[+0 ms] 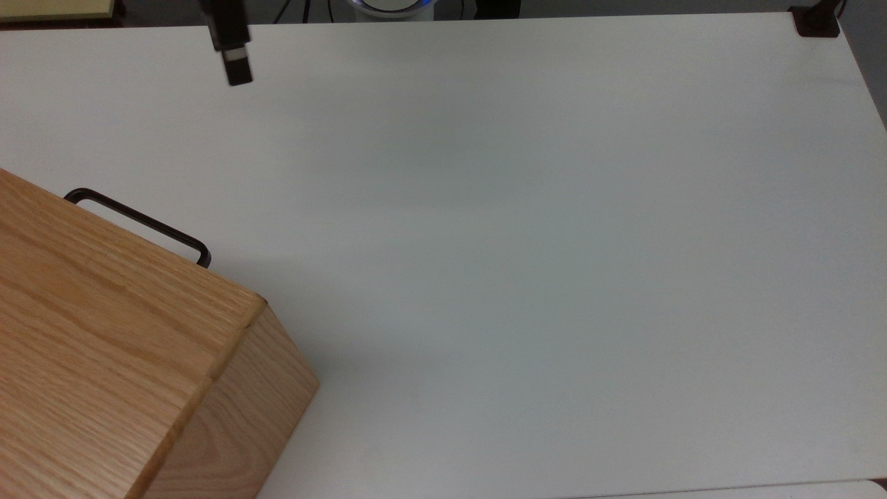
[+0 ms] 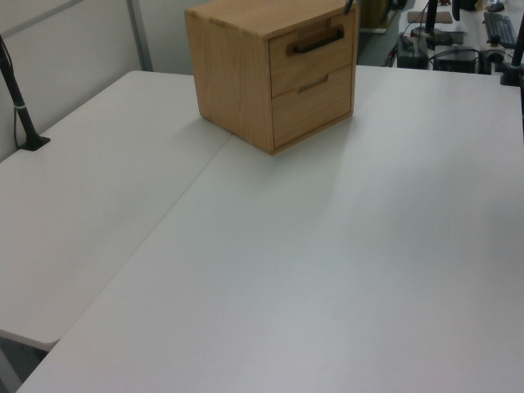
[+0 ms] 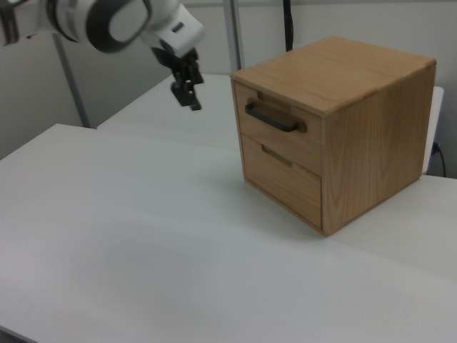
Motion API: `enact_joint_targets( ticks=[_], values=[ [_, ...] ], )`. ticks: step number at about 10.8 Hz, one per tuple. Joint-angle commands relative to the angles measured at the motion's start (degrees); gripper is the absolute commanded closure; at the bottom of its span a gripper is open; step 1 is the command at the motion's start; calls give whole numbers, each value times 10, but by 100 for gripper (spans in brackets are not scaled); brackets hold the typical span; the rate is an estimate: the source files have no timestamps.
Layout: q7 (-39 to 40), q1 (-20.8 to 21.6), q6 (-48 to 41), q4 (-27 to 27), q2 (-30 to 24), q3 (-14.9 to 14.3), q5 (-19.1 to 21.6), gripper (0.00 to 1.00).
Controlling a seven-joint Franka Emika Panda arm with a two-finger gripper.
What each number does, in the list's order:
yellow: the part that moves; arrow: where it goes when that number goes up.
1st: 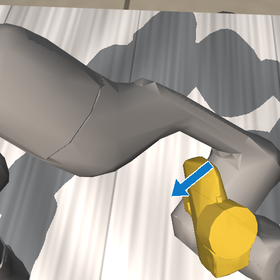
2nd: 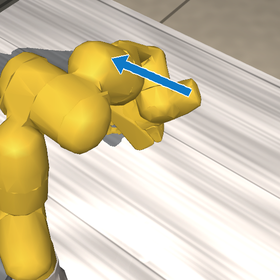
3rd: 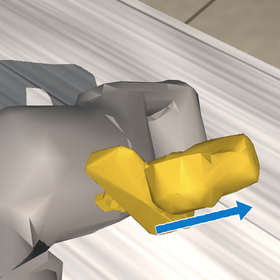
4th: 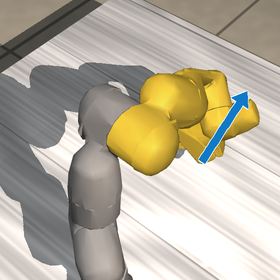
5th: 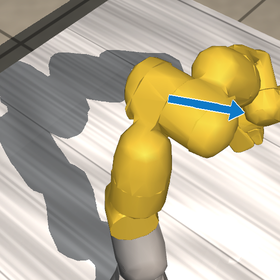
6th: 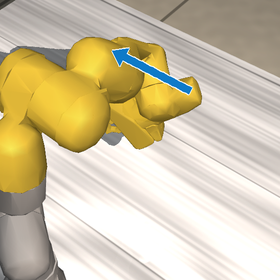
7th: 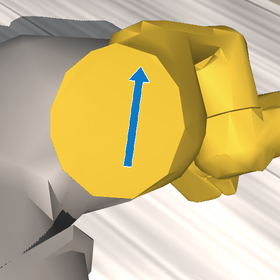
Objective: Open the drawer by sliding it
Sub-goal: 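Move the gripper toward the black handle of the upper wooden drawer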
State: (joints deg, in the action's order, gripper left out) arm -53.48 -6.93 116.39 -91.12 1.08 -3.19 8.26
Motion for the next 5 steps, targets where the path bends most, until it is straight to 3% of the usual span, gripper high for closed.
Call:
enact_joint_targets(
  ticks=[1,2,5],
  values=[
    [-30,-40,108,-13,34,-1,114,49],
    [-29,-49,135,-15,44,-1,145,52],
    [-30,-62,191,-26,70,-1,154,52]
  ],
)
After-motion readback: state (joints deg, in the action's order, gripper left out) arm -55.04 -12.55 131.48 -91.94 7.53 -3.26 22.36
